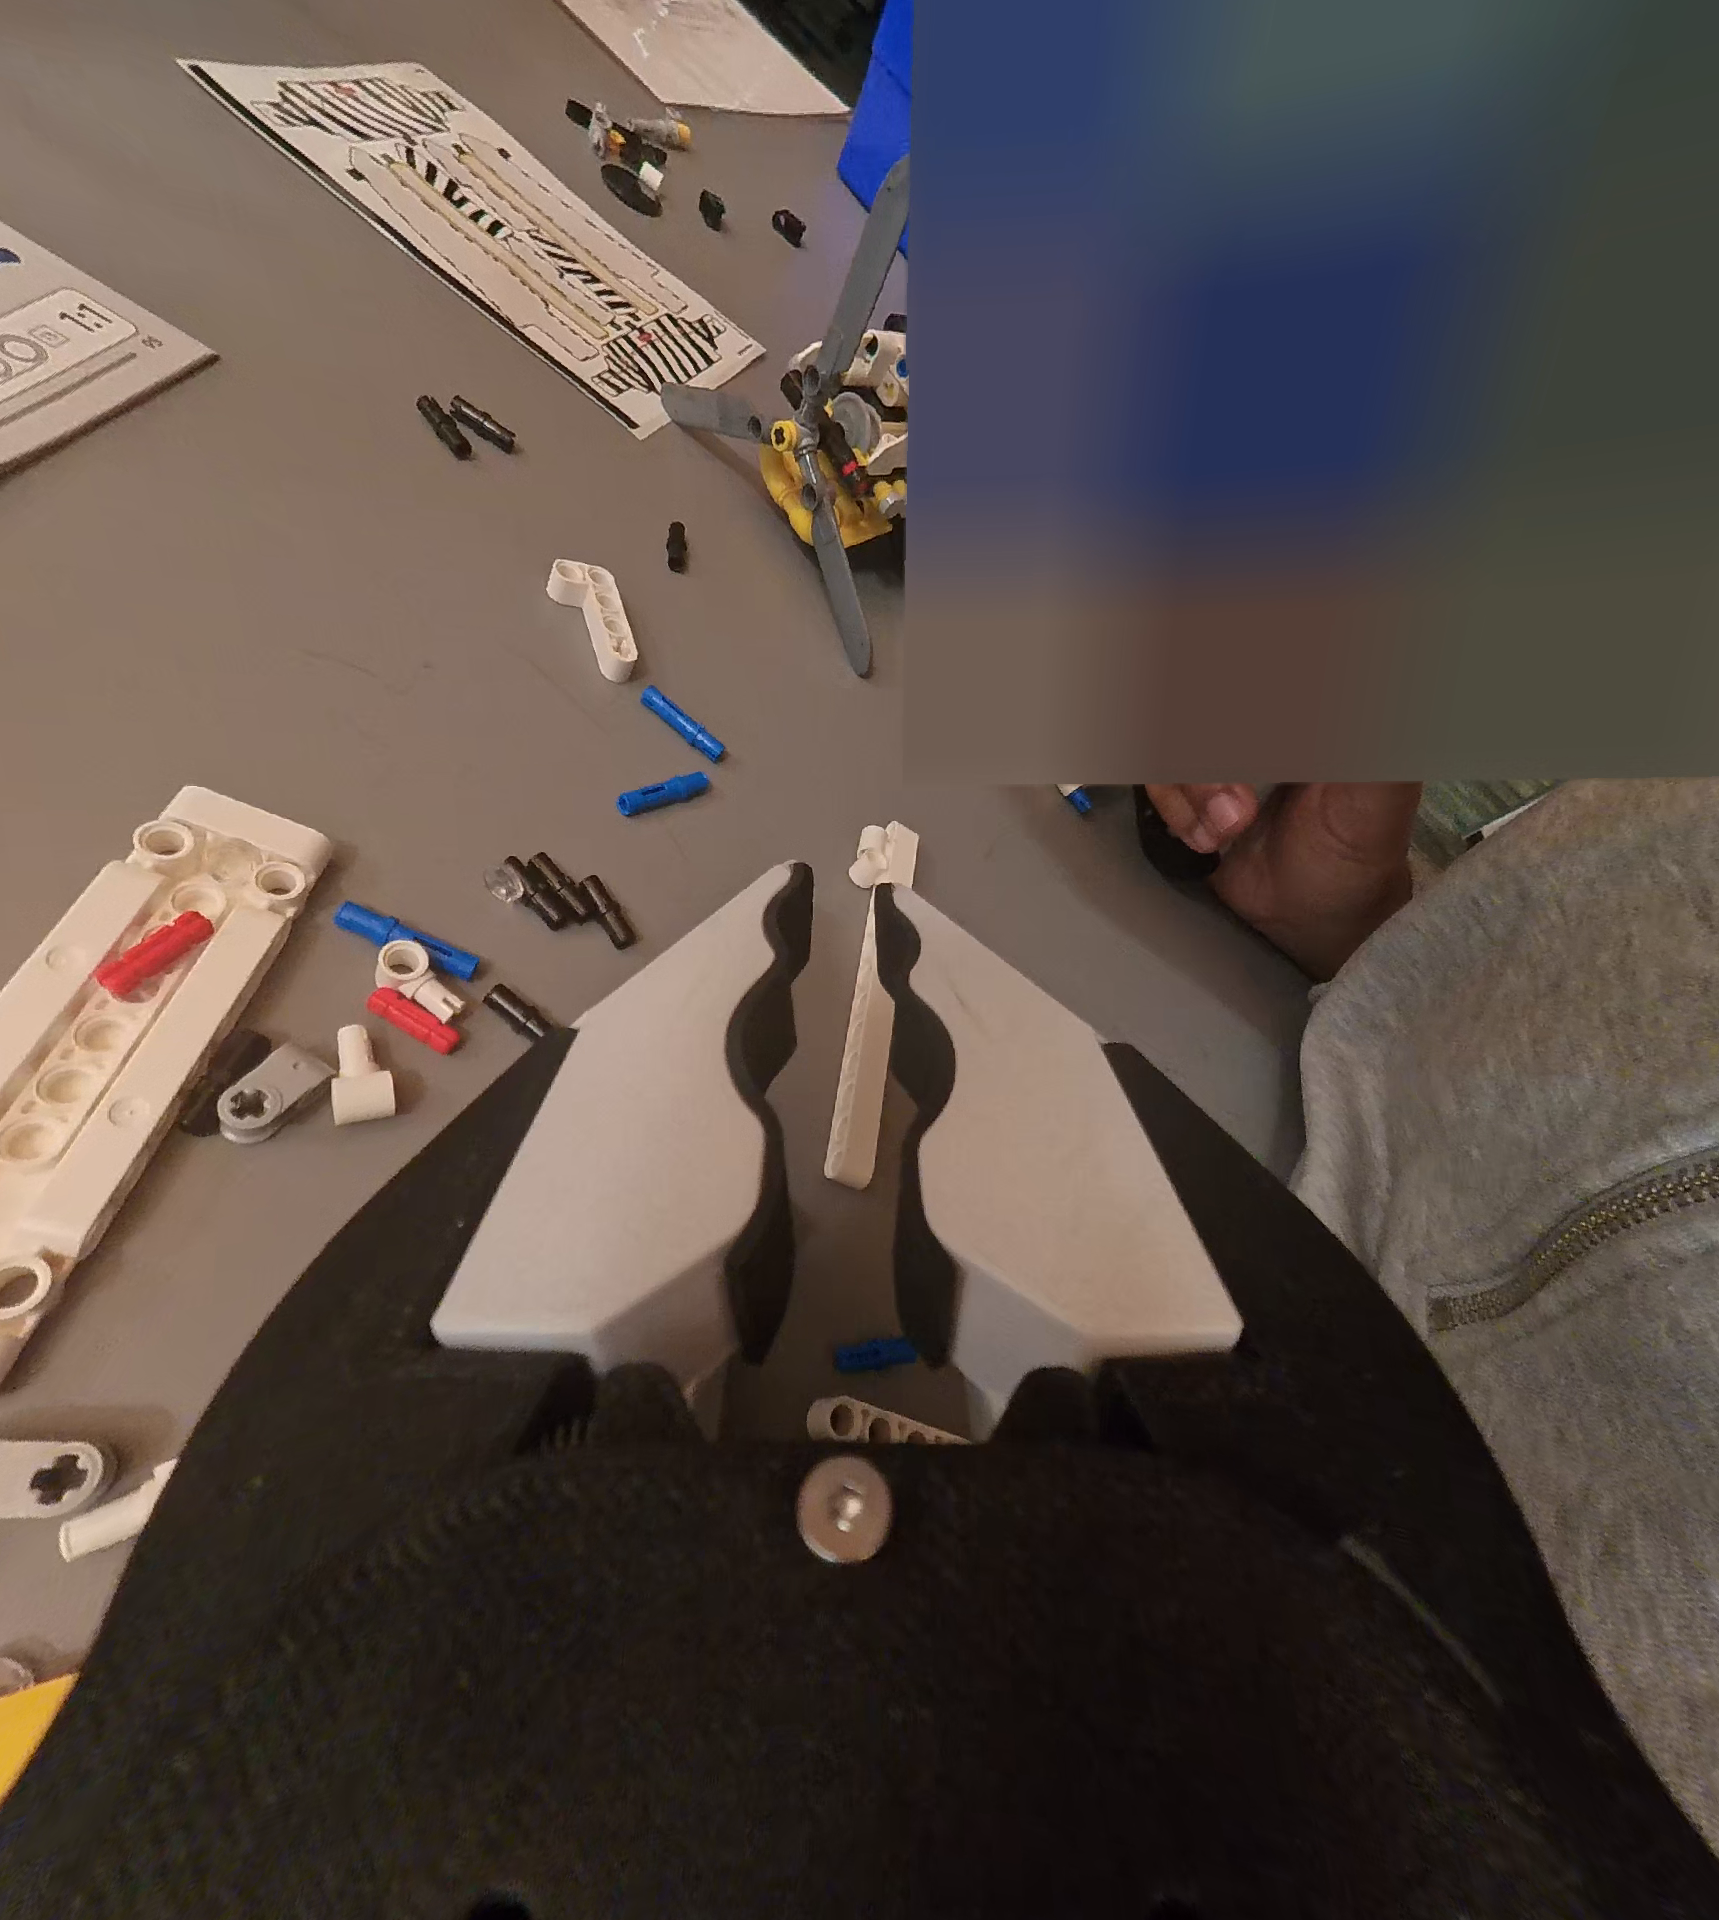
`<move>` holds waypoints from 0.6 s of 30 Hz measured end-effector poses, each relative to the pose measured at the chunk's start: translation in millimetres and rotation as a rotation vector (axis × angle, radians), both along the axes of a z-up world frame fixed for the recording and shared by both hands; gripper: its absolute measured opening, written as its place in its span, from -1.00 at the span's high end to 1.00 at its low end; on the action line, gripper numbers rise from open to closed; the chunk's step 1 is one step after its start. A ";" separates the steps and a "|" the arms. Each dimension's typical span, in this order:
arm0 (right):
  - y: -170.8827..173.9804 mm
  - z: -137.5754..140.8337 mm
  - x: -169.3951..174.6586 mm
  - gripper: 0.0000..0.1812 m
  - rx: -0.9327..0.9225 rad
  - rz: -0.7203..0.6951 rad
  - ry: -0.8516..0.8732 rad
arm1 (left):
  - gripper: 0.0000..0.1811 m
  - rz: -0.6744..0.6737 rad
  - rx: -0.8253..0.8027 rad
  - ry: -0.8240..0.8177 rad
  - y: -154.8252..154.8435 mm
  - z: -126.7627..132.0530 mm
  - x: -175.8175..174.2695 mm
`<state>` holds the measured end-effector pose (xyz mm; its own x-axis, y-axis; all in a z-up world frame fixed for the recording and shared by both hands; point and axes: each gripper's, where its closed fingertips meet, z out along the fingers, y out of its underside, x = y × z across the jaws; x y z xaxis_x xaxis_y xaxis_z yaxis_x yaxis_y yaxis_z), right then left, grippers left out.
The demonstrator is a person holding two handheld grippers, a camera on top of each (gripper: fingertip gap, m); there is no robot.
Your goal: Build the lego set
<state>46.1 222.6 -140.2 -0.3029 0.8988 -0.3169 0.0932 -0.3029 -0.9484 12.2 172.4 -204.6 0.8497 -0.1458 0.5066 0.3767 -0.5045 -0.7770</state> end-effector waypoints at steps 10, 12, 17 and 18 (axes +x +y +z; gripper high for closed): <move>-0.1 -0.2 -0.3 0.70 0.000 0.002 -0.001 | 0.90 0.000 0.000 -0.001 0.1 0.2 0.1; -0.1 -0.2 -0.3 0.70 0.000 0.002 -0.001 | 0.90 0.000 0.000 -0.001 0.0 0.3 0.1; -0.7 -0.3 -0.4 0.70 0.003 0.003 -0.001 | 0.90 0.000 -0.001 -0.002 0.1 0.3 0.0; -0.8 -0.2 -0.4 0.70 0.004 0.003 -0.001 | 0.90 -0.001 -0.002 -0.001 0.1 0.2 0.1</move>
